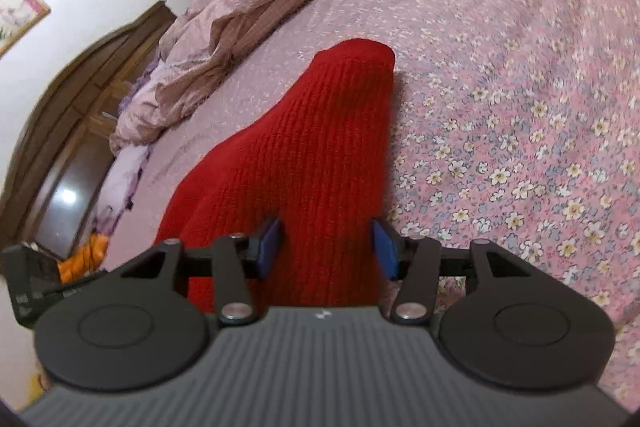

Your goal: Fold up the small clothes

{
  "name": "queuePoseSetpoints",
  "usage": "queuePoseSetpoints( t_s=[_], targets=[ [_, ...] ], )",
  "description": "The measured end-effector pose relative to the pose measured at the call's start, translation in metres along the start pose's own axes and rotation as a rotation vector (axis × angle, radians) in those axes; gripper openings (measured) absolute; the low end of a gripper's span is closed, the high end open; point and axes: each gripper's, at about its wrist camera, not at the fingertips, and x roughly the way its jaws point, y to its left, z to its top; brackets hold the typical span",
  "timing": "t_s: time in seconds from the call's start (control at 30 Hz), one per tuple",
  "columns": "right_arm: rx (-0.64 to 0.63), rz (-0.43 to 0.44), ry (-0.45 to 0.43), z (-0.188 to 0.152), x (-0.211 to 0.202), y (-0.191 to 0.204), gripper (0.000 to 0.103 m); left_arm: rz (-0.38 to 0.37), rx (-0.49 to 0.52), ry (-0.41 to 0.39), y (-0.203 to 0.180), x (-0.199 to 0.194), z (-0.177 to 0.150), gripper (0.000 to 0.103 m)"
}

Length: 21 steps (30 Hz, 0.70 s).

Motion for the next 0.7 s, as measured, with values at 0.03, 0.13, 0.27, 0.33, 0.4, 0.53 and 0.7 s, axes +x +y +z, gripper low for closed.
queuePoseSetpoints(
  t_s=[0.03,0.13,0.27,0.33,0.4,0.53,0.7],
  targets=[
    [0.002,-0.001,-0.006,-0.001,-0.003,0.001,0.054,0.01,0.01,-0.003,-0.003,0.0,0.001,0.077],
    [-0.021,-0.024,-0.049,-0.005,-0.015,0.008,0.056,0.052,0.066,-0.031,-0.018,-0.007,0.003,0.077],
    [-0.07,-0.077,-0.097,-0.01,-0.029,0.024,0.056,0.13,0.098,-0.04,-0.035,-0.024,0.002,0.082],
    [-0.097,-0.084,-0.108,-0.011,-0.035,0.029,0.057,0.16,0.102,-0.045,-0.041,-0.032,0.001,0.085],
    [-0.093,-0.079,-0.115,-0.011,-0.041,0.033,0.058,0.179,0.106,-0.046,-0.046,-0.038,-0.001,0.087],
    [-0.113,-0.067,-0.141,-0.018,-0.057,0.044,0.067,0.2,0.116,-0.059,-0.056,-0.051,-0.007,0.094],
    [-0.144,-0.068,-0.14,-0.035,-0.074,0.06,0.068,0.247,0.147,-0.047,-0.066,-0.059,-0.02,0.096]
  ],
)
